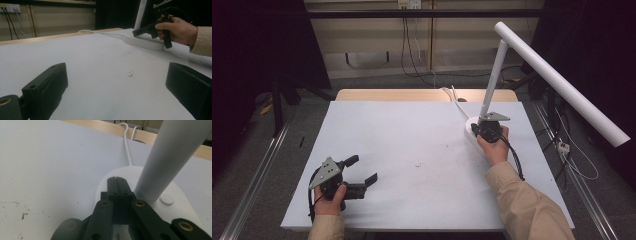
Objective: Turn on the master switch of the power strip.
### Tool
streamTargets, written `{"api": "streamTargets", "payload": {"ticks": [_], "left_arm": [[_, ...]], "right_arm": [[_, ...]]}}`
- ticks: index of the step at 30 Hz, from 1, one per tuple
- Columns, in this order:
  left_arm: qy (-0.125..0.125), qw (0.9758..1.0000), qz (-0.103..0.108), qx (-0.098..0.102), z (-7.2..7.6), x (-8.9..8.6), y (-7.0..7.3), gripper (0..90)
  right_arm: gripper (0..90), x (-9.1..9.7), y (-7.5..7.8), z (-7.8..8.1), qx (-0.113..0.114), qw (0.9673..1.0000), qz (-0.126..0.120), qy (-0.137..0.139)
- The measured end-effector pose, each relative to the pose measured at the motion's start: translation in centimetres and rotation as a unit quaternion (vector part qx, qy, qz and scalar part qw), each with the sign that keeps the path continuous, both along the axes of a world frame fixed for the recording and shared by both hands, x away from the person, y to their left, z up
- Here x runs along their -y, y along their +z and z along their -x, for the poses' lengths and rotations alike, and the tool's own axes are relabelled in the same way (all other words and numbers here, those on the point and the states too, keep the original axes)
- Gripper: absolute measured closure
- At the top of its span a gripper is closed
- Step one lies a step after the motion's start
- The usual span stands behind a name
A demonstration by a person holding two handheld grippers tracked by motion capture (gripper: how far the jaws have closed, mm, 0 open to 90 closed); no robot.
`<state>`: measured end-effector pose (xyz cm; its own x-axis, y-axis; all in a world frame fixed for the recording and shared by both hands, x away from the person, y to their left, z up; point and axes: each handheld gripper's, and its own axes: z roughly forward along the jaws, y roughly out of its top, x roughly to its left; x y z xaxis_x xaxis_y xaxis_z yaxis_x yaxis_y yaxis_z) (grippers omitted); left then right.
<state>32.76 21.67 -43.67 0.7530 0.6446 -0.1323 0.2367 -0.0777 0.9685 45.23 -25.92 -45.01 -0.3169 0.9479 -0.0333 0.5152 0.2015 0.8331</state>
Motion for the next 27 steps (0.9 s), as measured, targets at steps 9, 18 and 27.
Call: {"api": "streamTargets", "payload": {"ticks": [9, 18, 27], "left_arm": [[0.002, 1.0000, 0.001, 0.000, 0.07, -0.14, -0.01, 3.9], [0.002, 1.0000, 0.000, 0.000, 0.17, -0.18, 0.01, 3.9], [0.002, 1.0000, -0.002, -0.001, 0.29, -0.18, -0.02, 3.9]], "right_arm": [[90.0, -0.08, -0.11, -0.02, 0.000, 0.9999, -0.007, -0.012], [90.0, -0.16, -0.18, -0.04, 0.000, 0.9999, -0.006, -0.016], [90.0, -0.28, -0.22, 0.00, -0.001, 0.9998, -0.004, -0.021]]}}
